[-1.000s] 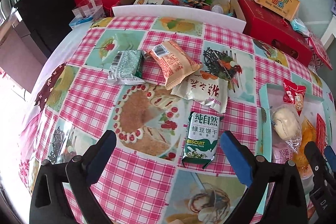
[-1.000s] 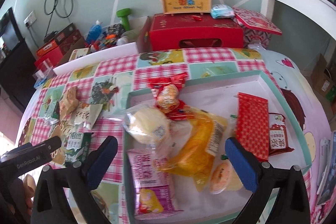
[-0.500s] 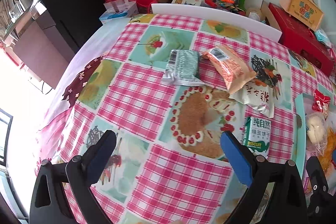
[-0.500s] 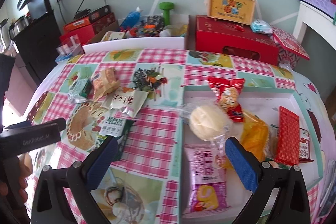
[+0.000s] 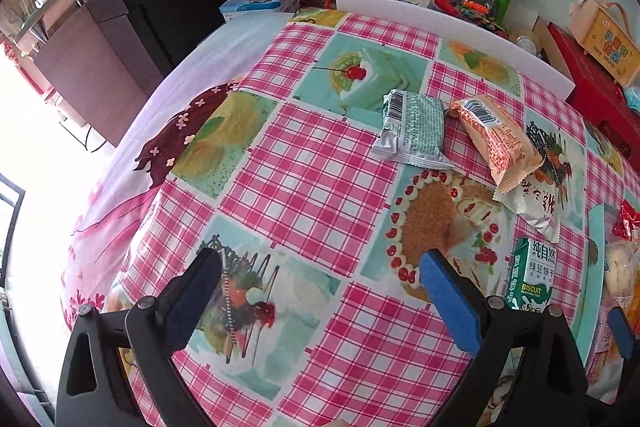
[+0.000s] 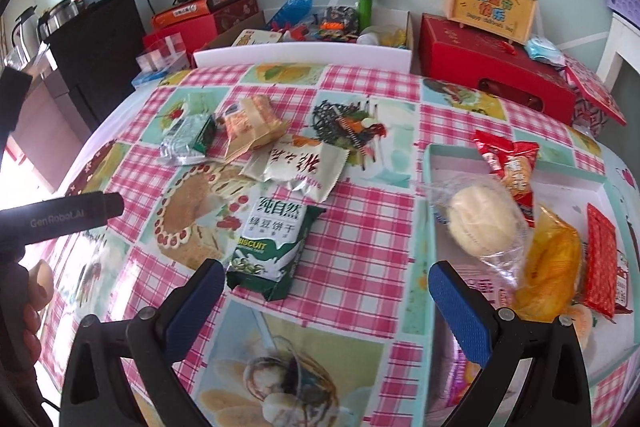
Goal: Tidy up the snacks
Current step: 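Lower the left tool to the green-wrapped packet while the right tool approaches the green biscuit box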
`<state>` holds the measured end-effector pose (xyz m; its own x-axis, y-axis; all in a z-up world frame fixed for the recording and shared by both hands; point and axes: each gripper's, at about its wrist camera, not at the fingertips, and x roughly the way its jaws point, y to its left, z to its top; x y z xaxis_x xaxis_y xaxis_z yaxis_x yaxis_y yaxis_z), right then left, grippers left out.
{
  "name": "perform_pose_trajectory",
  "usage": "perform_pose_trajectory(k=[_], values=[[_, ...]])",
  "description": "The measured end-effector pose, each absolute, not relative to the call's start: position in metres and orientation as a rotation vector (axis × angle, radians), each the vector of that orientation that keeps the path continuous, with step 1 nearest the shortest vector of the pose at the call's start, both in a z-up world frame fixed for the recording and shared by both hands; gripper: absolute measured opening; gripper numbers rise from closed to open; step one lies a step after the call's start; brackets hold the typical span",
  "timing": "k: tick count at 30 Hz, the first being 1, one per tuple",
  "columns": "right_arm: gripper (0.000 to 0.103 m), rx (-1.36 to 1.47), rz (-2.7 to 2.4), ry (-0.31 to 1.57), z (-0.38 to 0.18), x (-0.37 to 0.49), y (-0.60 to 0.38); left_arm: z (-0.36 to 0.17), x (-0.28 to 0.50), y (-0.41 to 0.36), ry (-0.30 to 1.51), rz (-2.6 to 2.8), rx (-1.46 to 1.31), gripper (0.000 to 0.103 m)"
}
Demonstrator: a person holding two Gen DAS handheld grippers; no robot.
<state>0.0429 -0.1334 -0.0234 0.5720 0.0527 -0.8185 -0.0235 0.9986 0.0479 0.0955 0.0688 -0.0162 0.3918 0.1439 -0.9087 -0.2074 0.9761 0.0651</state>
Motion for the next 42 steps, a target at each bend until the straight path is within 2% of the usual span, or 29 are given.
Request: perform_pose_trajectory(k=[21,36,38,42], values=[[0.103,-0.021,0.023,1.028,-0.068,0.069,-0.106,-0.029,0.115,0.072,1.167,0.2,-0.075,0.099],[0.103,0.021,-0.037,1.019,-0.068,0.084,-0.129,-0.025,0.178,0.055,1.02,0.086,-0.098,0.099],[0.101,0.029,-0.037,1.014,-0.067,0.083,-0.132,-0.032,0.186,0.055,1.019,0.082,-0.098,0.099],[0.084,0.049,-0.043,1.018,-0.067,0.085,-0.136,-0.044,0.194,0.057,1.032,0.056,-0.12,0.099]])
